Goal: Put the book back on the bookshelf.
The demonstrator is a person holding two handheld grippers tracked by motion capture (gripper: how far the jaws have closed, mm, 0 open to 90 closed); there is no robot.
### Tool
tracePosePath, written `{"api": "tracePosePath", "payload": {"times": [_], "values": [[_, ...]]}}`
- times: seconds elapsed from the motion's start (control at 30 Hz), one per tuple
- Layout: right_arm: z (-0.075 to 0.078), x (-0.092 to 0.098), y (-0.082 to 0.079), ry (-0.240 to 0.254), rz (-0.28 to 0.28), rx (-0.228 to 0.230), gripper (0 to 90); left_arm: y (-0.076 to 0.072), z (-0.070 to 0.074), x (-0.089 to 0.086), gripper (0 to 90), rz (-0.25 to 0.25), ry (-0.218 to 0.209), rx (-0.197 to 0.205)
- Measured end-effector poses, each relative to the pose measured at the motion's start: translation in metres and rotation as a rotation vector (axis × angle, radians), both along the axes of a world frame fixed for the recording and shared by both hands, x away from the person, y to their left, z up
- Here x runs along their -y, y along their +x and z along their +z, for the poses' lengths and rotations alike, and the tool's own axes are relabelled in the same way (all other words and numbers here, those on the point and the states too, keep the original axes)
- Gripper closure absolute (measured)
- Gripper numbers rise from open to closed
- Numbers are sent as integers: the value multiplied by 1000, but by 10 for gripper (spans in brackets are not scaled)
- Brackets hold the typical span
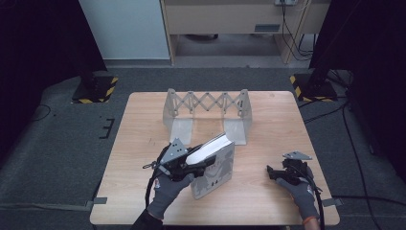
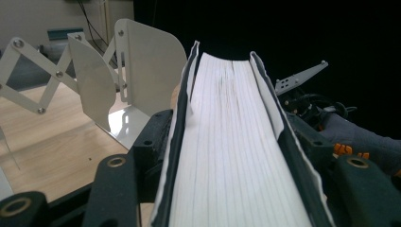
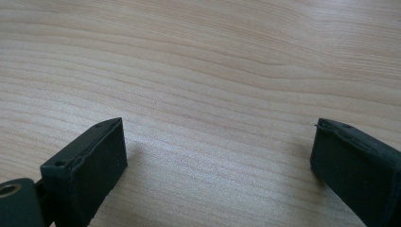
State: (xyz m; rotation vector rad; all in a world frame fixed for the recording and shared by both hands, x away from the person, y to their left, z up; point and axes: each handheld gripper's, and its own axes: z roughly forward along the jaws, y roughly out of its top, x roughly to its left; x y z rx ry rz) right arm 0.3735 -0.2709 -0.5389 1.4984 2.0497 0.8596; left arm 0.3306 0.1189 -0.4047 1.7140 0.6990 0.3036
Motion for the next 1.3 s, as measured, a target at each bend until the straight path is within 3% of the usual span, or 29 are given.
{"api": "tracePosePath", "payload": {"times": [0.37,0.53,0.6,0.7,0.83,1.07,1.3], "values": [[0,0,0,0,0,0,49,10,6,1,381,0,-2,-25],[0,0,0,1,0,0,48,13,10,10,405,-24,-11,-33],[0,0,0,0,0,0,48,14,10,17,407,-20,37,-25],[0,0,0,0,0,0,48,13,10,17,414,-13,41,-13],[0,0,0,0,0,0,48,10,10,19,408,-8,83,18],[0,0,0,-2,-2,1,47,9,12,21,458,-22,110,-18],[0,-1,0,-1,-3,0,47,5,12,24,508,-7,114,-3]]}}
